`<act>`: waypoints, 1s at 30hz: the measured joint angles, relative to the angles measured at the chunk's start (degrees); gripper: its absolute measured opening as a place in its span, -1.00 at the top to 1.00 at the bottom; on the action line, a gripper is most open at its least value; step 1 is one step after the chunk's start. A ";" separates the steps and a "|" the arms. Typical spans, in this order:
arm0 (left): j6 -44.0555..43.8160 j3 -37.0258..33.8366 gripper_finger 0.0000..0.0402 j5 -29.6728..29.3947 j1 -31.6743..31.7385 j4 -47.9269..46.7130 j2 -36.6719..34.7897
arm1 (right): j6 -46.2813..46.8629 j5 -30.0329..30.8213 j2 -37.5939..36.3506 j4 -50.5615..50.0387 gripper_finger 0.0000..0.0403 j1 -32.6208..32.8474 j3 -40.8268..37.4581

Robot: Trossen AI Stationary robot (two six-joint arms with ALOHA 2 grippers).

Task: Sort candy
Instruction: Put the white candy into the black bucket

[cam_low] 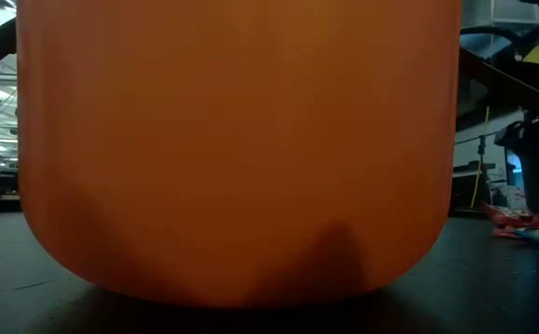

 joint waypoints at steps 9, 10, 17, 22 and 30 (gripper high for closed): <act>-0.01 0.00 0.46 0.06 0.00 0.02 0.00 | -1.99 -0.02 0.05 0.65 -0.05 0.00 -2.74; -0.01 0.00 0.46 0.06 0.00 0.02 0.00 | -1.99 -0.12 0.34 0.62 -0.03 0.00 -2.94; -0.01 0.00 0.46 0.06 -0.02 0.02 0.00 | -2.07 -1.23 4.56 1.98 -0.04 0.00 -2.78; -0.01 0.00 0.46 0.06 -0.02 0.02 0.00 | -1.58 -1.59 5.62 2.40 0.01 0.00 -2.71; -0.01 0.00 0.46 -0.34 0.00 0.02 0.00 | -0.79 -3.18 6.14 -3.10 0.17 -0.05 1.46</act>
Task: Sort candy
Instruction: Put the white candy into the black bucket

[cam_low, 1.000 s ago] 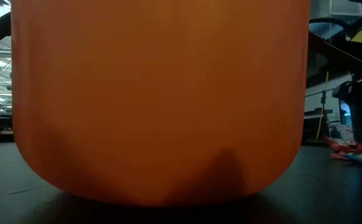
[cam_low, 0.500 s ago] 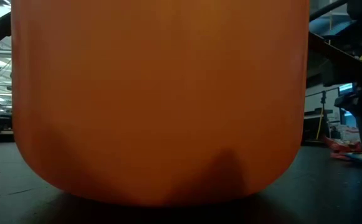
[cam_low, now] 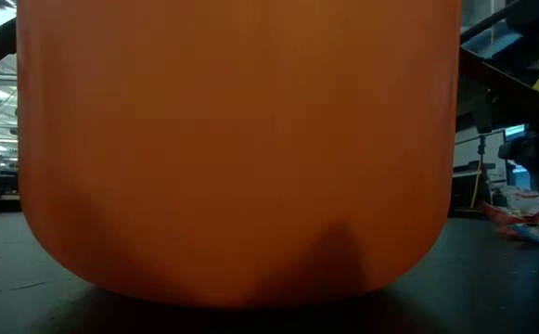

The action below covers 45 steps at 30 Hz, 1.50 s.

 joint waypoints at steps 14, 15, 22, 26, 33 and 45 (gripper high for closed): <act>-1.07 0.00 0.46 -0.85 -0.02 -0.02 0.00 | -1.82 0.48 3.42 3.92 -0.14 1.32 2.75; -1.09 0.00 0.46 -0.85 -0.02 -0.02 0.00 | -2.13 0.78 4.55 4.72 -0.17 1.89 2.91; -1.07 0.00 0.46 -0.90 0.00 -0.02 0.00 | -1.99 5.23 9.63 4.36 -0.30 4.99 3.47; -1.09 -0.02 0.46 -0.92 0.00 -0.02 0.00 | -1.20 6.26 9.26 2.34 -0.15 5.33 3.40; -1.31 -0.02 0.46 -1.38 0.00 -0.02 -0.02 | -1.55 6.13 9.17 -1.66 0.44 5.27 6.06; -1.40 -0.02 0.46 -1.42 0.00 0.00 -0.02 | -2.17 10.32 9.29 -12.98 0.77 5.23 15.12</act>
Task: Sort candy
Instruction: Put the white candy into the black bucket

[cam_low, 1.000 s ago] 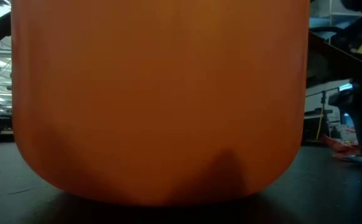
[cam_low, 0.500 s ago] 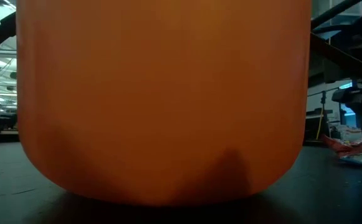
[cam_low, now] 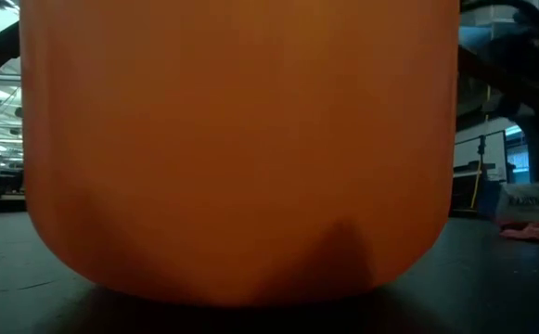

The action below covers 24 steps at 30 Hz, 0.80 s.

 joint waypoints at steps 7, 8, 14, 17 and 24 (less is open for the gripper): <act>0.00 0.00 0.46 0.04 0.00 0.02 0.19 | -2.31 4.59 -0.04 -5.01 0.86 0.00 5.56; 0.00 0.00 0.46 0.03 0.00 0.22 0.56 | -2.66 5.38 -0.04 -5.71 0.86 0.00 6.58; 0.35 0.00 0.46 0.12 0.00 0.69 4.38 | -6.47 12.39 -0.09 -8.69 0.87 0.00 13.72; 1.49 0.00 0.46 0.27 0.04 3.02 7.37 | -9.08 16.23 -0.10 -8.73 0.87 0.00 17.84; 9.98 0.80 0.46 5.43 0.04 14.86 14.56 | -16.32 22.55 -0.17 -5.06 0.87 -0.79 25.71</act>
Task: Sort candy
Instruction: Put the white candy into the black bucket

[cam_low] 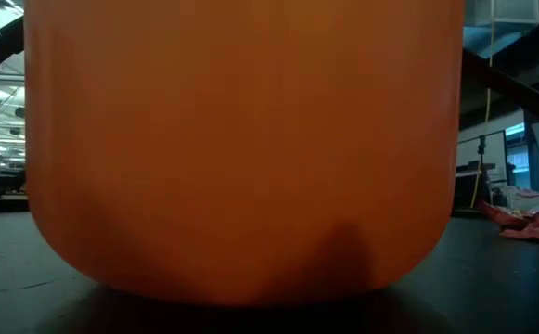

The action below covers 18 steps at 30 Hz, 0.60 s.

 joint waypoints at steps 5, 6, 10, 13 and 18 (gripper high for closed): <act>2.63 4.51 0.44 1.83 0.02 0.10 4.75 | -7.48 -0.99 -0.03 7.81 0.87 -2.65 2.35; 2.65 5.43 0.42 1.81 0.02 0.03 5.71 | -9.03 -1.93 -0.07 9.75 0.87 -3.29 2.37; 2.72 8.39 0.27 0.61 0.05 -0.87 8.79 | -12.50 -6.28 -0.07 13.70 0.87 -5.80 2.37; 2.72 9.13 0.14 -2.35 0.16 -1.44 10.21 | -13.06 -8.05 -0.07 14.11 0.85 -7.25 2.37; 2.64 9.19 0.02 -5.38 0.17 -2.86 10.92 | -13.24 -8.28 -0.07 14.18 0.84 -7.67 2.37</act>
